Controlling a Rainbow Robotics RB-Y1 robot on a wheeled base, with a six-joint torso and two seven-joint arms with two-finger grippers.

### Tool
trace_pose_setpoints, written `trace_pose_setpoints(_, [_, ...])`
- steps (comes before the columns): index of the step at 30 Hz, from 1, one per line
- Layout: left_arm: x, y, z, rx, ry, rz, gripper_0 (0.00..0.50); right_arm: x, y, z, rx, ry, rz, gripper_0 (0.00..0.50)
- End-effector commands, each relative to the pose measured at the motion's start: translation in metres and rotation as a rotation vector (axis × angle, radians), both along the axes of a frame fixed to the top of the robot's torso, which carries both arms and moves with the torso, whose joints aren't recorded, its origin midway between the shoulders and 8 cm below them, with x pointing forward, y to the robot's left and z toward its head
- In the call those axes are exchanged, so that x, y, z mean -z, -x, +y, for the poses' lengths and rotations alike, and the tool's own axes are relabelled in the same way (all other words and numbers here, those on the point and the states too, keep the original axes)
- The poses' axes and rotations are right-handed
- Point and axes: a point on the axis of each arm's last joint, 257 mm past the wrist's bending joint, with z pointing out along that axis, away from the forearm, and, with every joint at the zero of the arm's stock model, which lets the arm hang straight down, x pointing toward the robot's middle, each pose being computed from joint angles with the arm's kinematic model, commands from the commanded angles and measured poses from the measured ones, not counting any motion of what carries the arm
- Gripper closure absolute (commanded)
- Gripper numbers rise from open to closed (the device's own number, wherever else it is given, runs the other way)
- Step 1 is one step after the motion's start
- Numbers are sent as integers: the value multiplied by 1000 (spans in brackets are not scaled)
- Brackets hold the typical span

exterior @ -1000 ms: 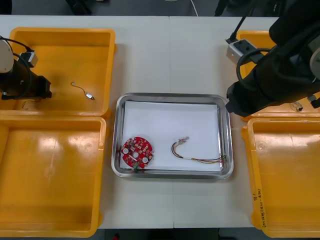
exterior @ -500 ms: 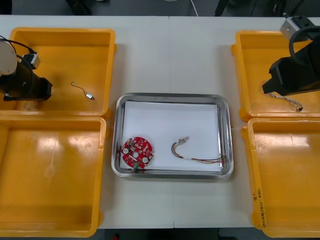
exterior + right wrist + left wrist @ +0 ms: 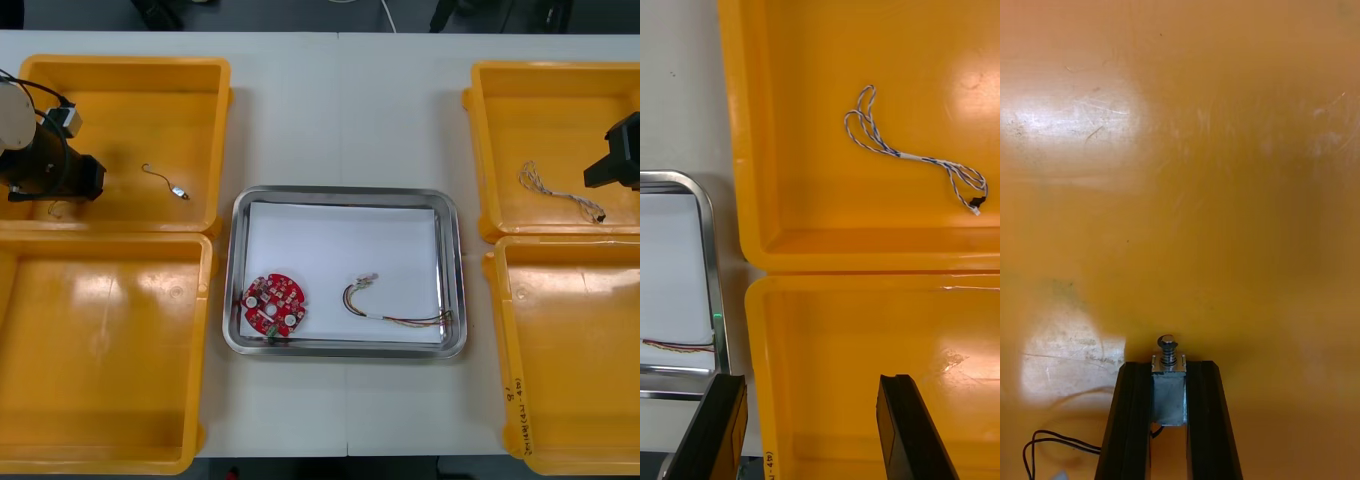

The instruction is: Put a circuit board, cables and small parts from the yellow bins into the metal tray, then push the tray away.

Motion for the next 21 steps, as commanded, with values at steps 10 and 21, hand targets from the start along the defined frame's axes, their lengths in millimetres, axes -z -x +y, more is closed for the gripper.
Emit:
trace_pose_setpoints(10, [-68, -11, -23, 102, -7, -32, 500, -4, -1, -82, 187, 18, -6, 0])
trace_pose_setpoints(21, [-102, 22, -43, 112, -28, 23, 500, 12, 2, -98, 216, 14, 38, 0])
